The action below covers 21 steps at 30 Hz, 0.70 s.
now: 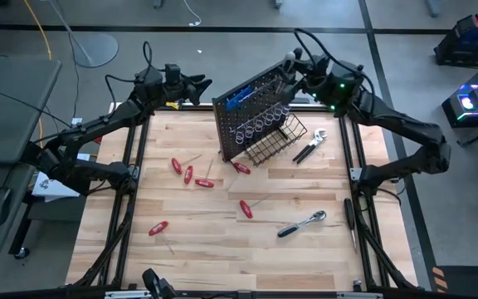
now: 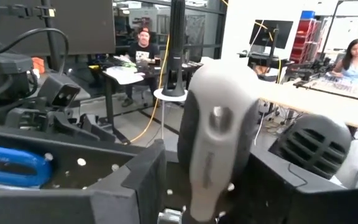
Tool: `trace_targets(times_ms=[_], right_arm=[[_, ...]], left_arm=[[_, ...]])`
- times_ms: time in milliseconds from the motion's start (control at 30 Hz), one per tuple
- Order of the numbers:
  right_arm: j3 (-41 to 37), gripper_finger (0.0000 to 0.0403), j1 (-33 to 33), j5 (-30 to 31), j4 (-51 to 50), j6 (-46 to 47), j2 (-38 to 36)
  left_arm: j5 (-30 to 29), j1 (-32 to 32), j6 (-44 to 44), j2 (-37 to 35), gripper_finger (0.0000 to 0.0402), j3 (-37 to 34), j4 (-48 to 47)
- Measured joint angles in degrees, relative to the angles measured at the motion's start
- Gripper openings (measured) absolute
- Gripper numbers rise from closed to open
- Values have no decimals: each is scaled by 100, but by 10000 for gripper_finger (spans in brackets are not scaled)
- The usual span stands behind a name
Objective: Hang tools onto peg board
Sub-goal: Hang the gray screwdriver on the peg board
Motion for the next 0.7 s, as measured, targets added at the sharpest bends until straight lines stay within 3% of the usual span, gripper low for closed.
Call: trace_targets(times_ms=[700], right_arm=[[-2,184,-9,253,-205,-170,-491]], left_arm=[[-7,7,197,-4,225,0,2]])
